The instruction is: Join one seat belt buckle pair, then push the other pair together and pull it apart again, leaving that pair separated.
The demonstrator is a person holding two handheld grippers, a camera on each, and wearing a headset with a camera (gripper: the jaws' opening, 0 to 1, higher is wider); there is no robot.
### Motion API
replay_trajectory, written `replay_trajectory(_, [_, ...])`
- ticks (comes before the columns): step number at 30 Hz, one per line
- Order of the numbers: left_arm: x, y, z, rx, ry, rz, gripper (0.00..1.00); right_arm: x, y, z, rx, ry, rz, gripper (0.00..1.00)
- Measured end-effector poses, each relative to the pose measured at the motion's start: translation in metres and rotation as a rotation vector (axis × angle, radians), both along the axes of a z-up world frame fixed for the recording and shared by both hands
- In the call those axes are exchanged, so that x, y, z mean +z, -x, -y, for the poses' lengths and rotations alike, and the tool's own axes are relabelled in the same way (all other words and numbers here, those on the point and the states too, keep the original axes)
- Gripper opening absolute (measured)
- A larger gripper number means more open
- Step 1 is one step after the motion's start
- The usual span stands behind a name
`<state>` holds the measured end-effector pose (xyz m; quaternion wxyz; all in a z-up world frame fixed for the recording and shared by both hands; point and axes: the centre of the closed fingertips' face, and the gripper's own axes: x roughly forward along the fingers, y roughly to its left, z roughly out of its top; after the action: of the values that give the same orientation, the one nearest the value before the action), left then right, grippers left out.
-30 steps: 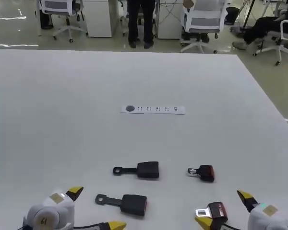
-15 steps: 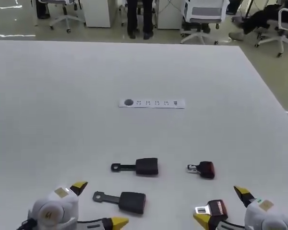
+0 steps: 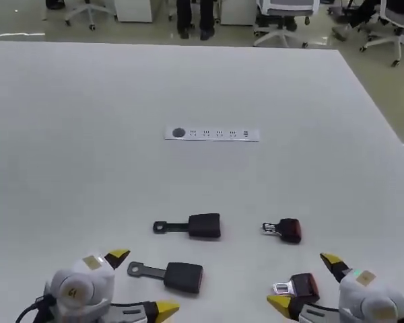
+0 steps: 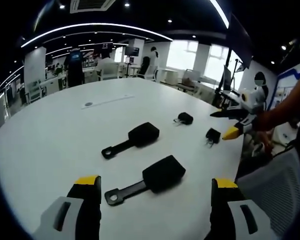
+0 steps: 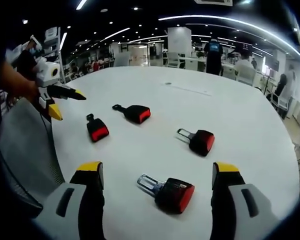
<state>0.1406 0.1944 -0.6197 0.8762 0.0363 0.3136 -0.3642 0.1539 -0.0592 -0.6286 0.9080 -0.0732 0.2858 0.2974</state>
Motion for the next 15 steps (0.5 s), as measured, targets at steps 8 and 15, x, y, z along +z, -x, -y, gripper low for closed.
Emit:
replay_trajectory(8, [-0.010,-0.004,0.005,-0.044,-0.019,-0.022,0.91,-0.007,-0.003,-0.001,0.052,0.016,-0.025,0.88])
replay_trajectory(15, [-0.017,-0.004,0.011,-0.093,-0.043,-0.042,0.90,-0.017,-0.004,-0.004,0.109,0.023,-0.063,0.86])
